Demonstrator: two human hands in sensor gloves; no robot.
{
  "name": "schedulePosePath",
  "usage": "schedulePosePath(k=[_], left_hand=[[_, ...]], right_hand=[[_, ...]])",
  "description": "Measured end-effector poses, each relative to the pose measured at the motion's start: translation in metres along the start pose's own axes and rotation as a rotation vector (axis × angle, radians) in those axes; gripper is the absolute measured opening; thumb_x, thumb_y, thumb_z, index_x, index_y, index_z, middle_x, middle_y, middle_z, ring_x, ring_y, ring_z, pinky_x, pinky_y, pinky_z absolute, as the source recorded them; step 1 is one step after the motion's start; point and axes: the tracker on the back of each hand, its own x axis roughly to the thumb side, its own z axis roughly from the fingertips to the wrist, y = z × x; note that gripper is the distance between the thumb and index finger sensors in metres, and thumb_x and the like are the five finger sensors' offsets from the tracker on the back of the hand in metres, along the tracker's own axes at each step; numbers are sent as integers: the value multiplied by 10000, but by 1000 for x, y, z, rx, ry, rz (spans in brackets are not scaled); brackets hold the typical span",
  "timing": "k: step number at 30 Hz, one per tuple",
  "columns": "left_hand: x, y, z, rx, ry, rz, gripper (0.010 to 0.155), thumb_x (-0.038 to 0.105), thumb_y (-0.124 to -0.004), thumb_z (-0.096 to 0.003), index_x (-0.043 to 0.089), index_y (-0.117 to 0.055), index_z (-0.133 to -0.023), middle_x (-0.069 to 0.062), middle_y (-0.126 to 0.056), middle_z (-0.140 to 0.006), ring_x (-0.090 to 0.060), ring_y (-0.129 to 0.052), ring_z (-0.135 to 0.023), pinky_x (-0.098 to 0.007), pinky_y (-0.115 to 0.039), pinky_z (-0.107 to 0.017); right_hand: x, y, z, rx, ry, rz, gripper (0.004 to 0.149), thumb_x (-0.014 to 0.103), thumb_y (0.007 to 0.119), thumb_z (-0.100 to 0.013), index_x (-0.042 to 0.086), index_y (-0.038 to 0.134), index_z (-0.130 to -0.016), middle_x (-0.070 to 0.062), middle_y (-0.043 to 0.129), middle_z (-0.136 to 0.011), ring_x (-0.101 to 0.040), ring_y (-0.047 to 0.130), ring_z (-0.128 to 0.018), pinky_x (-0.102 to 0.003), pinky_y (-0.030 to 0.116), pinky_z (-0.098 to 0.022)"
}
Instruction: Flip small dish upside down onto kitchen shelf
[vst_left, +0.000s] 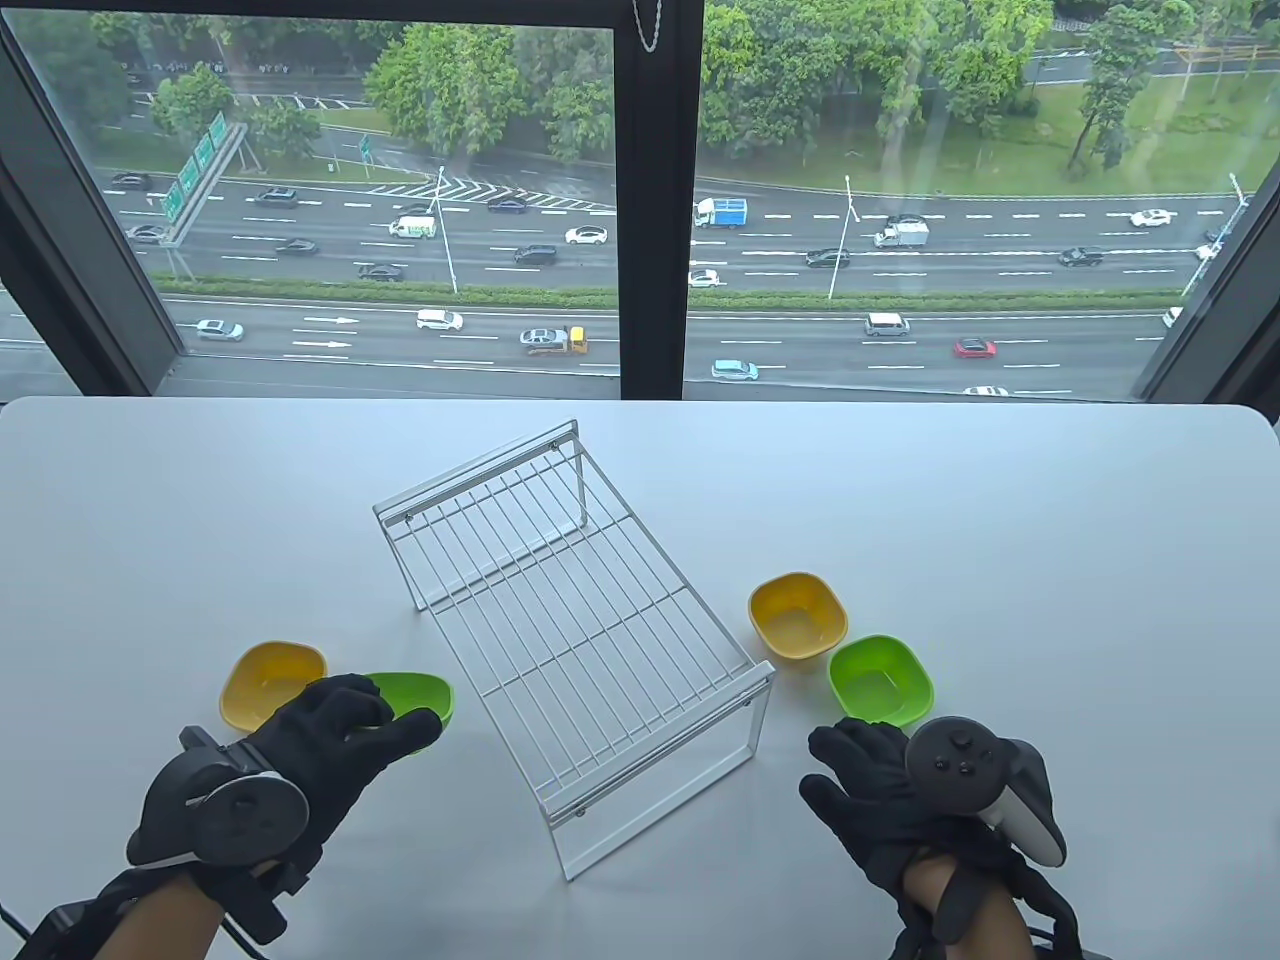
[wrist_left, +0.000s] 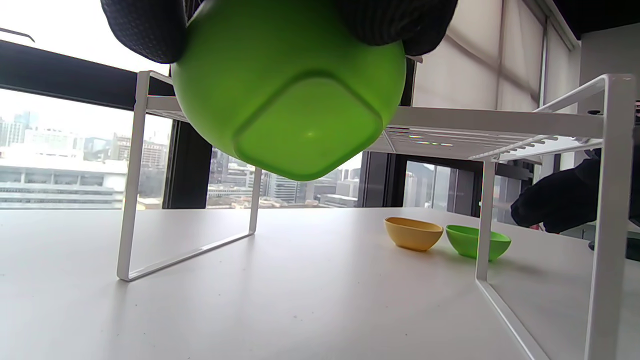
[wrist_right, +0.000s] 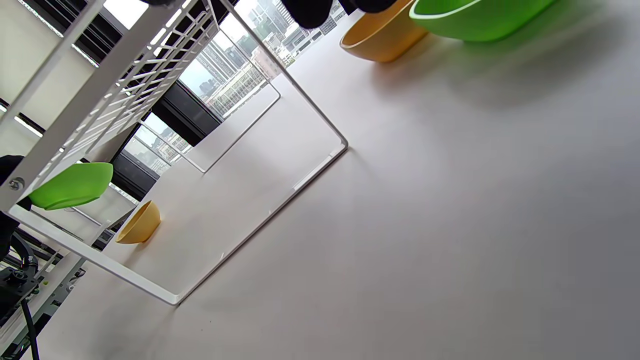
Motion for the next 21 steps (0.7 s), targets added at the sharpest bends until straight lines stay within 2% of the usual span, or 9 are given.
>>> schedulePosePath(k=[7,14,16,21], left_hand=[[1,1,1,14,2,-8,544,297,-668,-487,528,-665,-980,-13,-757,-916,-344,-710,-938,-661,-718,-667],[1,0,1,3,11,7,561,337,-653,-495,510,-570,-1021,-16,-718,-912,-335,-687,-921,-648,-714,-675],[1,0,1,2,19,6,580,372,-694,-491,516,-533,-1029,-13,-694,-913,-333,-673,-919,-642,-716,-677],[1,4,2,14,38,-17,603,377,-707,-489,519,-491,-1034,-14,-672,-911,-331,-654,-918,-637,-709,-685]], right_hand=[[-1,-1,0,-3,0,-6,779,659,587,-515,169,443,-1104,-195,311,-1175,-492,177,-1031,-708,215,-691],[0,-1,0,1,2,-9,774,655,590,-517,168,449,-1101,-194,316,-1175,-493,180,-1031,-707,218,-692],[0,-1,1,-2,2,-14,774,654,591,-516,168,450,-1101,-194,316,-1174,-492,180,-1031,-708,219,-692],[-2,-1,2,-17,-5,-31,774,651,596,-515,162,460,-1098,-198,332,-1171,-495,191,-1029,-707,232,-691]])
